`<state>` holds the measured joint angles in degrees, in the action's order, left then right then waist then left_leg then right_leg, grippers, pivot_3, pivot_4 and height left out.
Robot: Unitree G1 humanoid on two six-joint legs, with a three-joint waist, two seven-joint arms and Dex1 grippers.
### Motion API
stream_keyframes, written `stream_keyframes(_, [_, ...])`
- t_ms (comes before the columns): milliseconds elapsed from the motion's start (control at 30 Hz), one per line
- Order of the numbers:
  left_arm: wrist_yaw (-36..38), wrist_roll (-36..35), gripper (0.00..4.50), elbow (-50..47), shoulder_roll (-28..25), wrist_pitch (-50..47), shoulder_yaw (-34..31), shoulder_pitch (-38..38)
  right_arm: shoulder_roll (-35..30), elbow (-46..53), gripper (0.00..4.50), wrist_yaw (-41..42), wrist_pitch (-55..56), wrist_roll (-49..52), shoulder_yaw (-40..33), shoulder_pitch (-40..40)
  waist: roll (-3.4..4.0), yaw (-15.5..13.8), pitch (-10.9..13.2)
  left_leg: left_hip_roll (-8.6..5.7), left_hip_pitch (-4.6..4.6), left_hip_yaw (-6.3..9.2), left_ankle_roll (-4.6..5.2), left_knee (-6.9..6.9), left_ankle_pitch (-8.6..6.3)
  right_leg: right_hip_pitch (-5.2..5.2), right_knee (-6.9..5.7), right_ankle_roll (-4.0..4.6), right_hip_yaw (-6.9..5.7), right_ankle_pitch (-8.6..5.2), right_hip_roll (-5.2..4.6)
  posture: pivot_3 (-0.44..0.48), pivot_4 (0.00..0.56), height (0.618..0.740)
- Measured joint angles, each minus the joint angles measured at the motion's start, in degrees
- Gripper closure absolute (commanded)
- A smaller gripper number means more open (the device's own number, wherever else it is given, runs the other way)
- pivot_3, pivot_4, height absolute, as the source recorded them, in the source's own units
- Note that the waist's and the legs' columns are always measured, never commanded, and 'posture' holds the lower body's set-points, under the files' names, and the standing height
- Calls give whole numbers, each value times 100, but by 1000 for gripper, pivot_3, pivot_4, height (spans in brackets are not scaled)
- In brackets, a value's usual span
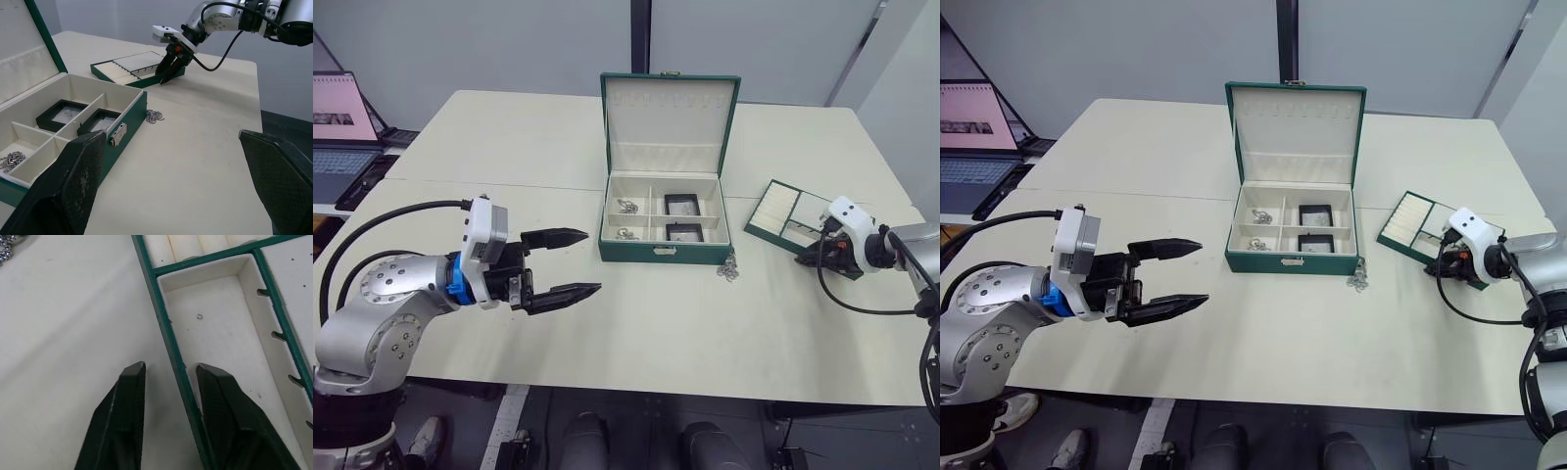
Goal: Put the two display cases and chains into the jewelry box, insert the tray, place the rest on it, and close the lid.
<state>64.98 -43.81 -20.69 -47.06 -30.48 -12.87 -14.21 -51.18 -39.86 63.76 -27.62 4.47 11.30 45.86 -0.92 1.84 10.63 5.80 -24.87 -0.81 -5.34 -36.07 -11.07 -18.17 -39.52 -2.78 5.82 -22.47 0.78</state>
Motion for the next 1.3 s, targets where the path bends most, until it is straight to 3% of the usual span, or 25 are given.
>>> stream_keyframes(167, [53,0,0,23,-6,0,0,-1,44,-33,4428,16,51,-52,-46,0,0,0,0,0,0,0,0,0,0,0,0,0,0,0,0,0,150,737])
stream_keyframes(667, [94,2,0,81,-17,7,1,-9,32,125,4467,-71,9,-158,-121,-52,3,-1,2,0,0,-1,-7,0,4,0,-1,0,1,0,0,0,150,737])
stream_keyframes(800, [145,6,0,258,-34,14,-4,-141,-334,1063,4467,-62,-380,-112,-277,-403,24,-17,14,-1,-2,-1,-7,2,4,-2,-1,0,0,0,-1,0,150,737])
stream_keyframes(1100, [353,18,0,705,-80,50,-9,-343,-1226,4261,4467,8,-2350,523,-972,-1375,34,-4,20,0,-1,-1,6,4,-3,-3,-4,0,1,0,0,0,150,737])
stream_keyframes(1300, [583,117,0,974,-103,183,-16,-353,-1769,5485,4467,266,-3193,1019,-817,-1075,43,7,25,0,0,-2,11,3,-6,-10,-10,-1,3,-1,0,0,150,737])
